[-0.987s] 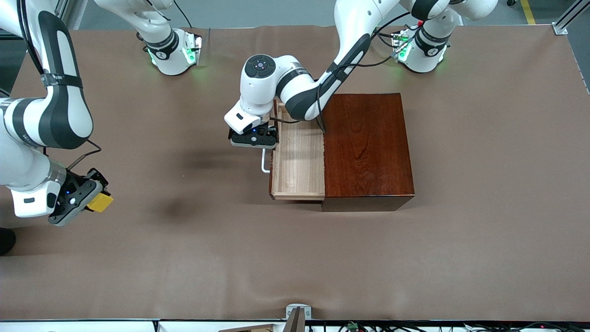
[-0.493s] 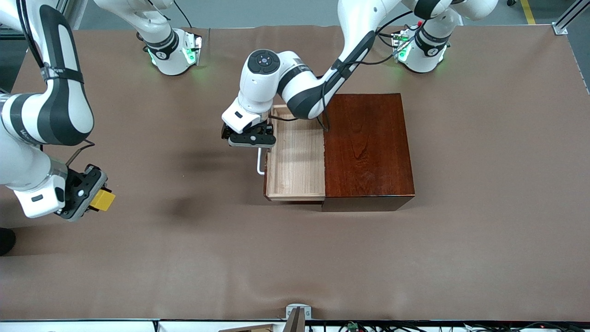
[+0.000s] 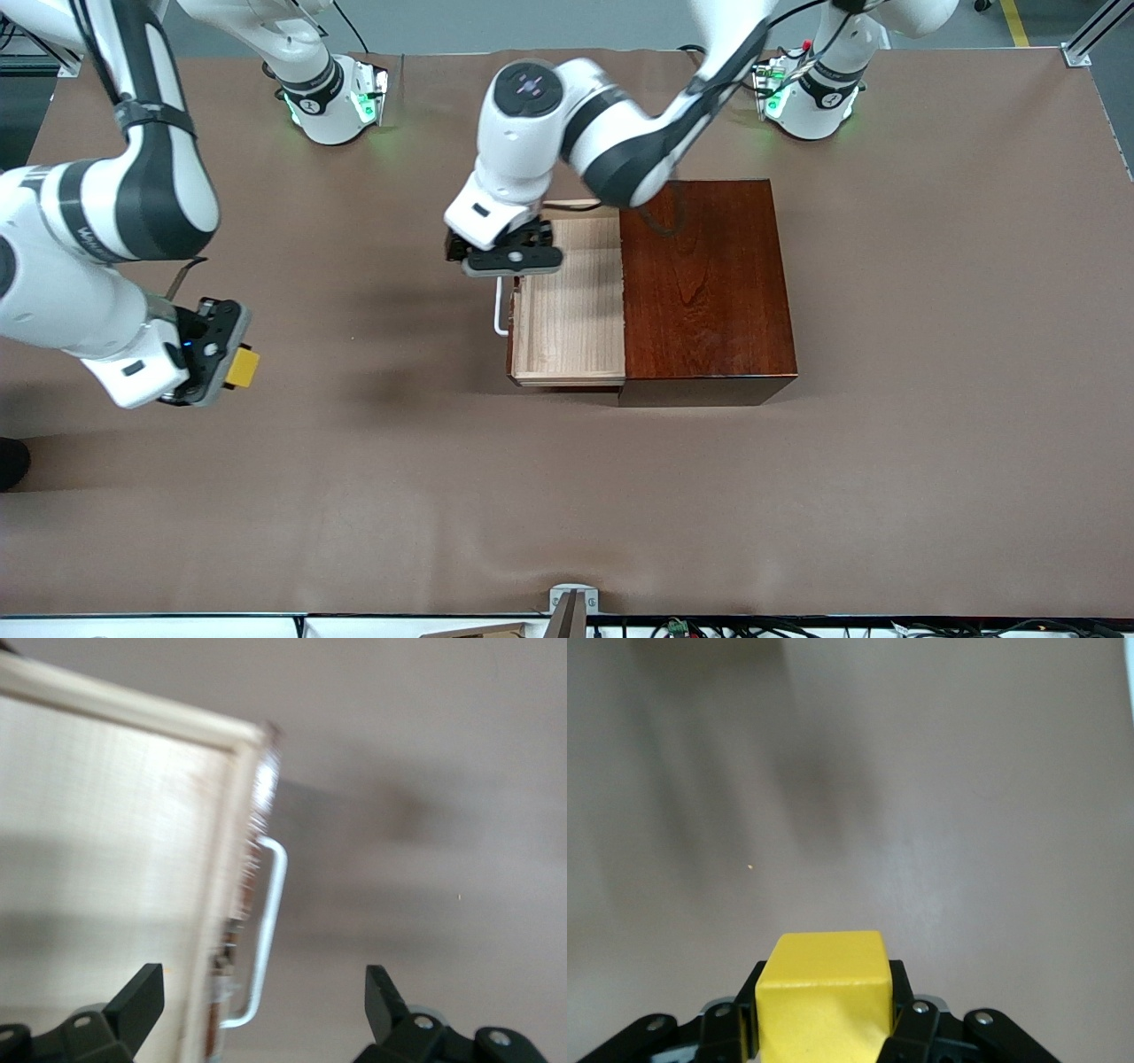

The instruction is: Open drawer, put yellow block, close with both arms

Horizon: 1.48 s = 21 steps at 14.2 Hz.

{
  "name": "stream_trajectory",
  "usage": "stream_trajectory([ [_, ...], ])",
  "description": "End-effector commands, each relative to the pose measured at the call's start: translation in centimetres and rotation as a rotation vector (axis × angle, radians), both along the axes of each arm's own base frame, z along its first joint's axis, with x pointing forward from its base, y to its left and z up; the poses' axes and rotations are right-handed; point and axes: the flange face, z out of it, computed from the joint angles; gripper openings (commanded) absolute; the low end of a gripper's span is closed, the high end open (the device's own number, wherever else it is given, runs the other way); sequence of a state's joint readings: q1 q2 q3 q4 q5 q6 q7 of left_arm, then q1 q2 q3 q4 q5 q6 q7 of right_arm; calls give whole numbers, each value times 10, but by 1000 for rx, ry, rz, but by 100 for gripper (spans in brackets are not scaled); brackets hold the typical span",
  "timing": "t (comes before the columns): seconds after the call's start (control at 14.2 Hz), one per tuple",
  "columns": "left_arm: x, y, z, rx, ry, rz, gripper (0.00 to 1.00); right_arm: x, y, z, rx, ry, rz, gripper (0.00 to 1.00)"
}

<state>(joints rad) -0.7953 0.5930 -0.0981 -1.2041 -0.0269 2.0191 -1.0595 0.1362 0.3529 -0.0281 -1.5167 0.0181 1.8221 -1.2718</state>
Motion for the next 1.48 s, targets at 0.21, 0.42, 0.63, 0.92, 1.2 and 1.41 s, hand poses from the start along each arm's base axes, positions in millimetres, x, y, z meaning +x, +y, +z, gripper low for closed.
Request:
stream_trajectory([
  [0.21, 29, 133, 81, 145, 124, -68, 100, -11, 70, -6, 128, 62, 160, 0],
  [0.42, 34, 198, 101, 171, 132, -120, 100, -30, 148, -9, 120, 56, 249, 0],
  [0.63, 40, 266, 116, 186, 122, -183, 100, -45, 207, -16, 120, 29, 264, 0],
  [0.92, 60, 358, 137, 197, 137, -213, 100, -75, 288, -27, 117, 8, 233, 0],
  [1.2, 76, 451, 150, 193, 122, -299, 100, -87, 348, -45, 116, 6, 232, 0],
  [1.41, 79, 488, 155, 226, 104, -343, 100, -109, 401, -64, 134, -52, 246, 0],
])
